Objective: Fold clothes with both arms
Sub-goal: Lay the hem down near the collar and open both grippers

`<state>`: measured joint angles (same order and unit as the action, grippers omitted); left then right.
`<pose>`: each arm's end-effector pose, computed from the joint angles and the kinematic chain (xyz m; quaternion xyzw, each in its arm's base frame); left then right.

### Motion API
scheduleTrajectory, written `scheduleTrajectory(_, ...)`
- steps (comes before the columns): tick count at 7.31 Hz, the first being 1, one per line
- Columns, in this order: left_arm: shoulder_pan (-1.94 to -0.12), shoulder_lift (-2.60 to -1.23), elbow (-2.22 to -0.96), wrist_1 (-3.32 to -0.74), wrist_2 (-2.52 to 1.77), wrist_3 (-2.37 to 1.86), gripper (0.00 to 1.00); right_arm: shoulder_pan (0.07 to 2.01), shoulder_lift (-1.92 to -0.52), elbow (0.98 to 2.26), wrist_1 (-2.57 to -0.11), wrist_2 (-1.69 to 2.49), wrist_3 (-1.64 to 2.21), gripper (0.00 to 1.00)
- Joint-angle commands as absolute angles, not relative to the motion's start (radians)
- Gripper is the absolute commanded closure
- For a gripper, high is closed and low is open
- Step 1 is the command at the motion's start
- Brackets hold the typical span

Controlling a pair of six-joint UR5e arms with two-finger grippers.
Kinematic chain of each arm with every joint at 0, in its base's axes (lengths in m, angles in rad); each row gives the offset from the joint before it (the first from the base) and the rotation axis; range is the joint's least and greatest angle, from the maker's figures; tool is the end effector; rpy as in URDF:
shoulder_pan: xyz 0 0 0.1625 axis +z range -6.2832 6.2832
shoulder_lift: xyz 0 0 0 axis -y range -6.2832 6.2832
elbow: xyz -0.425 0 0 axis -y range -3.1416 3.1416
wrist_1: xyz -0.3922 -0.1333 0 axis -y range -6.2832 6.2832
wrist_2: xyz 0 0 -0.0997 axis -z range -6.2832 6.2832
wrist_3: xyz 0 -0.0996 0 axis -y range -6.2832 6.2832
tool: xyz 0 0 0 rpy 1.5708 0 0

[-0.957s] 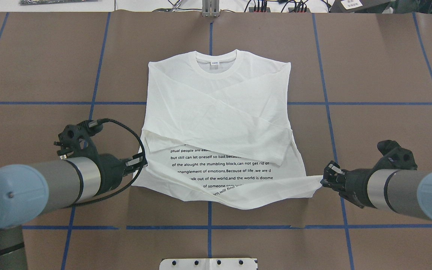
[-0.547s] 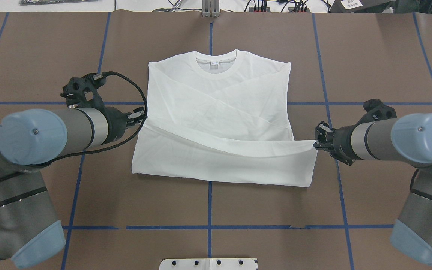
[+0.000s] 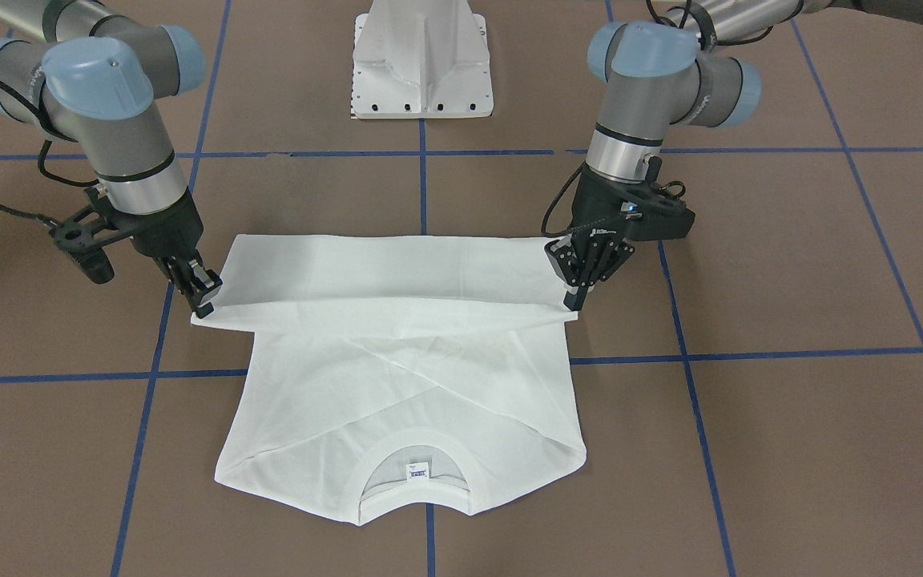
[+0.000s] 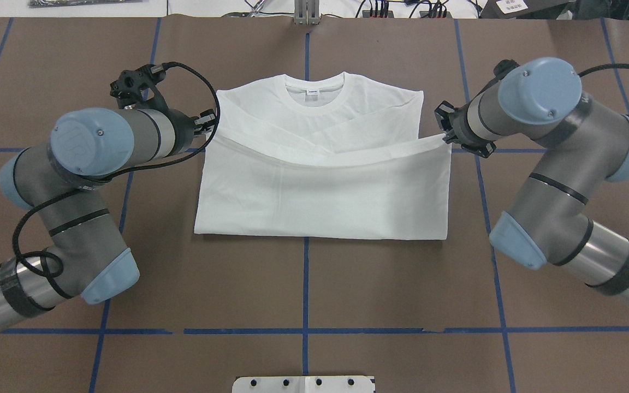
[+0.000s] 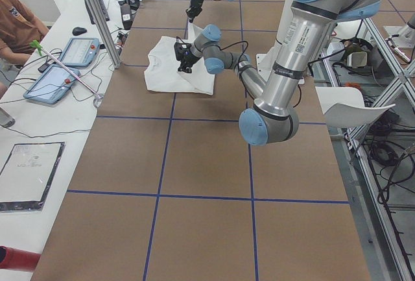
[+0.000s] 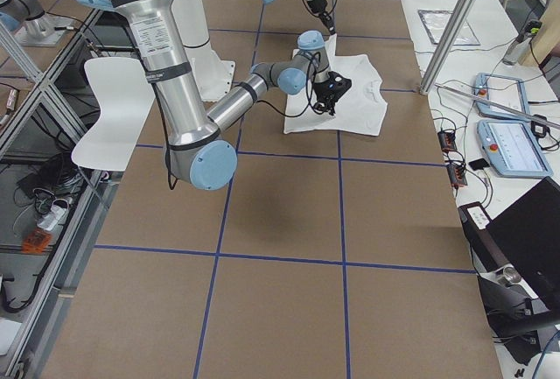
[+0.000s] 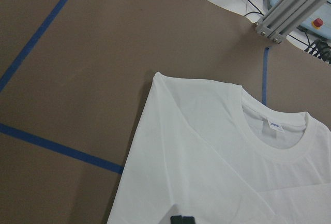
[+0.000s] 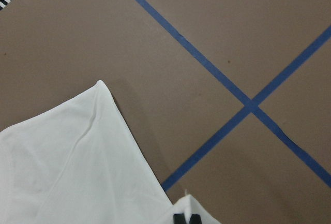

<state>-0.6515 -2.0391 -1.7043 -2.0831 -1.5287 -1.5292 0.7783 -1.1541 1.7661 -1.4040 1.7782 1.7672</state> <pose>0.4322 -0.5025 0.2741 0.1963 0.4911 -0.2654 0.8061 -0.3712 -0.5243 0.3252 0.0166 -0.3892 0.3962 0.8314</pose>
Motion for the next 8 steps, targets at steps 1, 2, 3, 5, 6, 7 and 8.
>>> scheduleTrajectory(1,-0.701,-2.106,-1.532,-2.179,-1.526,-1.488,1.0,0.81,-1.028,1.578,-1.407,1.779,1.701,1.0)
scheduleTrajectory(2,-0.707,-2.124,-1.47,-2.228,-1.525,-1.488,1.0,0.814,-0.987,1.512,-1.407,1.779,1.697,1.0)
scheduleTrajectory(3,-0.71,-2.147,-1.416,-2.262,-1.523,-1.488,1.0,0.825,-0.974,1.476,-1.405,1.779,1.68,1.0)
scheduleTrajectory(5,-0.715,-2.204,-1.32,-2.284,-1.517,-1.486,1.0,0.841,-0.915,1.381,-1.394,1.779,1.648,1.0)
scheduleTrajectory(6,-0.724,-2.21,-1.268,-2.342,-1.517,-1.485,1.0,0.842,-0.895,1.306,-1.315,1.779,1.651,1.0)
scheduleTrajectory(7,-0.726,-2.236,-1.231,-2.348,-1.517,-1.471,1.0,0.844,-0.893,1.269,-1.258,1.779,1.652,1.0)
scheduleTrajectory(8,-0.727,-2.247,-1.209,-2.35,-1.517,-1.47,1.0,0.847,-0.888,1.263,-1.255,1.779,1.652,1.0)
